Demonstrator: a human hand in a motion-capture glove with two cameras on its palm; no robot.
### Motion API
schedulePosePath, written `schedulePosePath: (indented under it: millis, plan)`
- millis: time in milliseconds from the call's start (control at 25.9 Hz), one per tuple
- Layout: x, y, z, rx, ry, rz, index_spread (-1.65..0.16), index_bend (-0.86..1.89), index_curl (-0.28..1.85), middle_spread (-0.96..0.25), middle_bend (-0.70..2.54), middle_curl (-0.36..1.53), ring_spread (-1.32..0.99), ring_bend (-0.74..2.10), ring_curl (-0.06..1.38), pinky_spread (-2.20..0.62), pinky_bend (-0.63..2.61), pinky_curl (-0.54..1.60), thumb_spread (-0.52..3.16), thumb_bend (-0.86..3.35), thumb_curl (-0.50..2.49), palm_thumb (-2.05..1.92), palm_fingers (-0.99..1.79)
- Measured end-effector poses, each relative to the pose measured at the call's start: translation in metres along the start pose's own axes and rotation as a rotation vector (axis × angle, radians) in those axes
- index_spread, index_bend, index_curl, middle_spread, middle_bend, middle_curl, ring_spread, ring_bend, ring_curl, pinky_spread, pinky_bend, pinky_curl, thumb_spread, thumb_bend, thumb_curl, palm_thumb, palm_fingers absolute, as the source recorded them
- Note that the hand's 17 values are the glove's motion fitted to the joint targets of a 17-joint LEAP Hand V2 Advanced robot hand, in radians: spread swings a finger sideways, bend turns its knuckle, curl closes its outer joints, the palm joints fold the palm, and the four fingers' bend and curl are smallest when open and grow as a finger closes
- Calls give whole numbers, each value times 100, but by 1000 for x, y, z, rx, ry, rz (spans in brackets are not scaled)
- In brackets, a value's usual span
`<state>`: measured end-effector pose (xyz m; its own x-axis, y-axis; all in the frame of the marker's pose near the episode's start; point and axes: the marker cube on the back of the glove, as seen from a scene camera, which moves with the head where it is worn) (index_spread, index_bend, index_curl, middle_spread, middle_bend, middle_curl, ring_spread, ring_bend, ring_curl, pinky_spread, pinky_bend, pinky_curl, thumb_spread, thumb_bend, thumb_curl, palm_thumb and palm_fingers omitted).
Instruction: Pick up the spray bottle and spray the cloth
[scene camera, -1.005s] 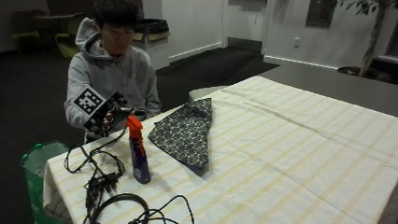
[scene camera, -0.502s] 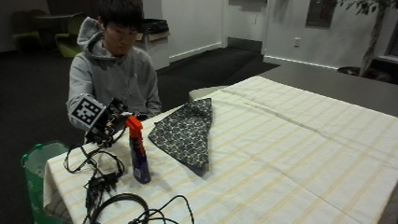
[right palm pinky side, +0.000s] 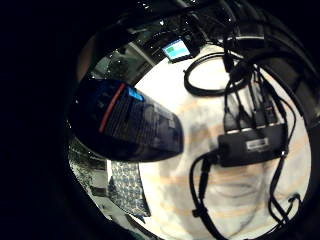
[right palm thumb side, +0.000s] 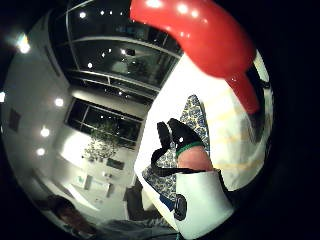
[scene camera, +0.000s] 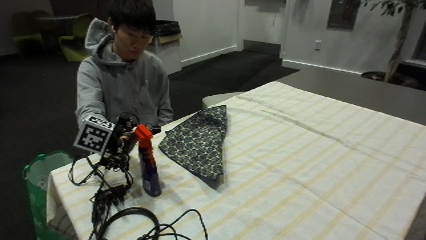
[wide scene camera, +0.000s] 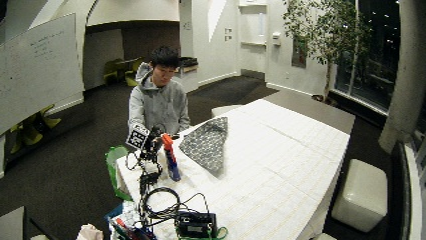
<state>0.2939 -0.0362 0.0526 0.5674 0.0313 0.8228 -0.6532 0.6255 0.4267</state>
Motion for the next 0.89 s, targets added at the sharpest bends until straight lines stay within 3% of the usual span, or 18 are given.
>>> schedulePosePath:
  millis: [464, 889]
  plan:
    - [2, -17, 6, -17, -157, 93, -26, 10, 14, 6, 34, 35, 10, 46, 29, 24, 68, 34, 96, -2, 33, 69, 11]
    - [4, -12, 6, 4, -152, 77, -25, 10, 15, 6, 35, 35, 9, 47, 29, 23, 66, 34, 96, -3, 34, 71, 13]
